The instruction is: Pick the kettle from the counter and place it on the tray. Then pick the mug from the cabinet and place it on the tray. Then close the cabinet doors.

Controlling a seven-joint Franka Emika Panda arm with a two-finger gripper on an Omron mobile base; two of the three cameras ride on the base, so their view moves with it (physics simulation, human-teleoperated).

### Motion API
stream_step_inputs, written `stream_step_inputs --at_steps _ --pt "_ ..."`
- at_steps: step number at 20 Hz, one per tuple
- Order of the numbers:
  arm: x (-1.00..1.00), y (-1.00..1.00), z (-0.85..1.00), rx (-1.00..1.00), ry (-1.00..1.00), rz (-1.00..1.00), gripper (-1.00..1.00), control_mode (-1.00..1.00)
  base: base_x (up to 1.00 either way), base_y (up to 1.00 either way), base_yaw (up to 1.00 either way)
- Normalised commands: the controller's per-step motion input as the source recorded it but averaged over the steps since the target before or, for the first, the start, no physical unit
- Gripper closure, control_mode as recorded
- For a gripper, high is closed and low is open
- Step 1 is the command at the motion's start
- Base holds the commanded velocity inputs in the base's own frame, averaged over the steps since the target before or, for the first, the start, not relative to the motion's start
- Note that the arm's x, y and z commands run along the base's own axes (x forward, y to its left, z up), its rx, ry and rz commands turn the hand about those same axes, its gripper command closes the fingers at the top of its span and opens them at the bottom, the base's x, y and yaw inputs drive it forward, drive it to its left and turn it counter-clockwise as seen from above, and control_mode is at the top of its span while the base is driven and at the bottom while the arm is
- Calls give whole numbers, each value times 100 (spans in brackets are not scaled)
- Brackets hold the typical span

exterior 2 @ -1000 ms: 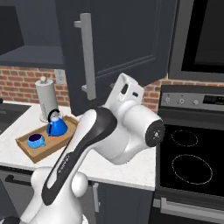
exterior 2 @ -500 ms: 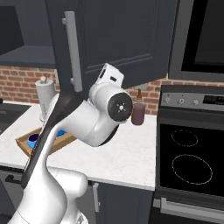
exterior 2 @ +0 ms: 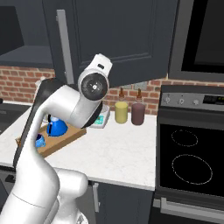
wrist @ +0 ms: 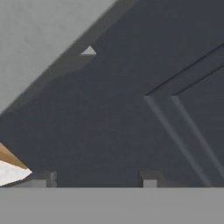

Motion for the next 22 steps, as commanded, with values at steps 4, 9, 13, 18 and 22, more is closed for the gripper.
stream_step_inputs --at_steps 4,9,13,18,22 --pt "89 17 0 0 1 -6 -100 -100 0 0 0" --pt "79 2 -9 0 0 -3 -100 -100 0 0 0" --pt "74 0 -16 0 0 -4 -100 -100 0 0 0" --pt "63 0 -23 0 0 -7 -100 -100 0 0 0" --pt "60 0 -25 0 0 -7 -100 -100 0 0 0"
